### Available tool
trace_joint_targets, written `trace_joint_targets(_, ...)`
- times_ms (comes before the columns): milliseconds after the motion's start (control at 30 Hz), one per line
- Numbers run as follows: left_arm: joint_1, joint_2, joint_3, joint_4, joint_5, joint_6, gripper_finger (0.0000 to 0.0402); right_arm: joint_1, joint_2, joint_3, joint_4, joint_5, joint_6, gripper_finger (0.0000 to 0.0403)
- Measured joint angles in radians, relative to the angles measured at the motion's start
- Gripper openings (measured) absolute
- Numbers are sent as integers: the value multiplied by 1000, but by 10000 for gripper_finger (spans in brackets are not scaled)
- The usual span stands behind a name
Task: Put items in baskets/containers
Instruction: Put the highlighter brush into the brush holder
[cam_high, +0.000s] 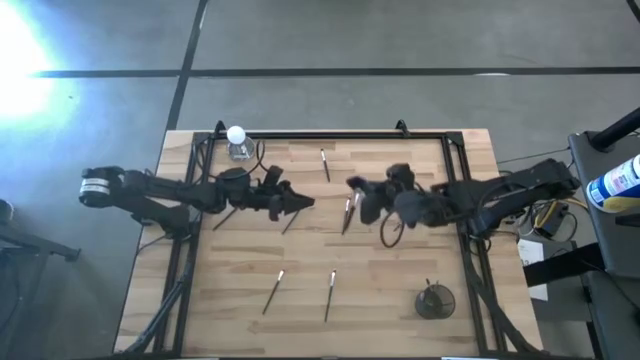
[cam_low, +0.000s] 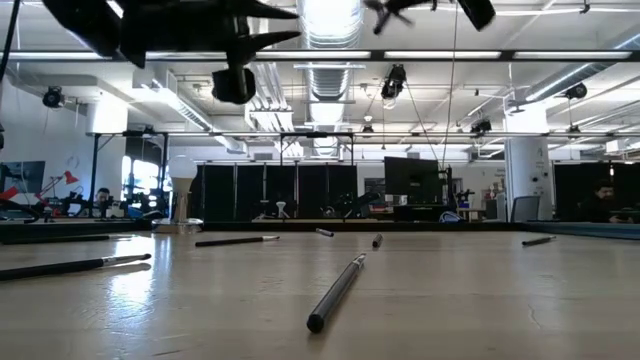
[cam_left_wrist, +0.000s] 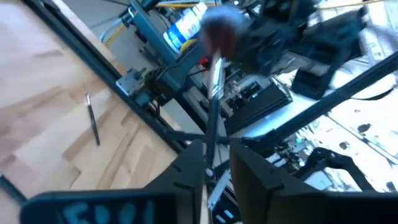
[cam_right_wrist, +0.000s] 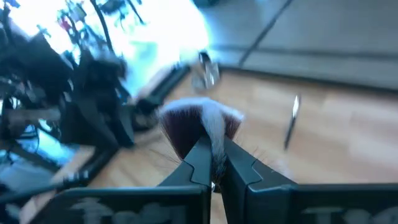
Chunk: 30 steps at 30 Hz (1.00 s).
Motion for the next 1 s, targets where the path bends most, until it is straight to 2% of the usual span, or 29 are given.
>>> trace_joint_targets(267,-8,1,188,-270,-20,93,138,-63,133,241,-14,9,-193,9)
trace_joint_targets(467,-15,3,257,-326,-25,136,149,-85,219,366,-55,30,-243,8)
trace_joint_targets(667,-16,4,259,-374,-80,114,149,-87,234,395,-52,30,-252,8)
trace_joint_targets(1000,-25,10,268,-359,-81,107,149,-88,235,396,2,29,-262,8)
